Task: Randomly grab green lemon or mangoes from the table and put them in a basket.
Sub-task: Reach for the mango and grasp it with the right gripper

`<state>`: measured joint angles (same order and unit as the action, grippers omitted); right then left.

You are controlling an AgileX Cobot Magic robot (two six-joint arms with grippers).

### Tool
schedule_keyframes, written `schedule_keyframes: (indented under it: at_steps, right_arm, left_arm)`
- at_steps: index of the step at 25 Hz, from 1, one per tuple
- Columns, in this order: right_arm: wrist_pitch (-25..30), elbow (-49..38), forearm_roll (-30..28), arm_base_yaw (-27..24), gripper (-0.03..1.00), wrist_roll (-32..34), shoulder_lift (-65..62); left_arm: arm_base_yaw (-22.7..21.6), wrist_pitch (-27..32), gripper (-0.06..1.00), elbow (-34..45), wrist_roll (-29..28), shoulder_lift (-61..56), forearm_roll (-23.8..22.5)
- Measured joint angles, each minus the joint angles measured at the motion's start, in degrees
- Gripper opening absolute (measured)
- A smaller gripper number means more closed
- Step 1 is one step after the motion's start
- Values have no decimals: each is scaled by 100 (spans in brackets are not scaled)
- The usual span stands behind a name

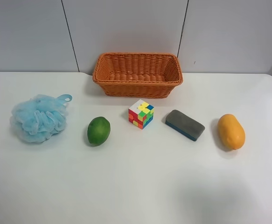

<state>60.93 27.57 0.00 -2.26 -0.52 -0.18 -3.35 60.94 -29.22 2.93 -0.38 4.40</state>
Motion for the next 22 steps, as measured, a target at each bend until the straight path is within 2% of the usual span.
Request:
schedule_keyframes:
  at_steps: [18, 22]
  right_arm:
    - [0, 0, 0, 0, 99, 0, 0]
    - [26, 74, 0, 0, 99, 223, 40]
  left_arm:
    - [0, 0, 99, 0, 0, 0, 0]
    - [0, 0, 99, 0, 0, 0, 0]
